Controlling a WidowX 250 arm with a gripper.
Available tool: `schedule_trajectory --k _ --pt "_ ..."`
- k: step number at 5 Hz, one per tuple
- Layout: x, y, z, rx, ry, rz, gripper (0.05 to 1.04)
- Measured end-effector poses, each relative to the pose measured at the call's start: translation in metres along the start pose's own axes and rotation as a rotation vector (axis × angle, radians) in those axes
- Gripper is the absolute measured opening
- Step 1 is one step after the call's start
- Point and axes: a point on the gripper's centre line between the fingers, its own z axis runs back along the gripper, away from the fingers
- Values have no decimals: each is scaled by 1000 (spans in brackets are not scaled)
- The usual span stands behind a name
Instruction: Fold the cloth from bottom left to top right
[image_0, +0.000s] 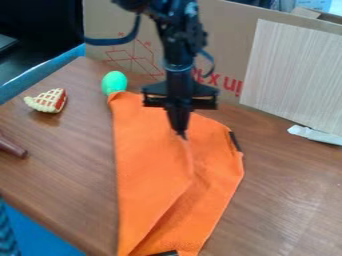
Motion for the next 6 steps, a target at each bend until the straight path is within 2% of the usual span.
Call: schedule_trajectory --k 2,3,4,5,6 --pt "9 -72 -1 -10 11 -1 51" --pt "14 -96 -15 2 26 -14 69" --pt "16 -104 -33 40 59 -45 194" --pt "15 -104 -35 40 70 -85 442" --pt "0 -103 -43 -5 139 -183 753"
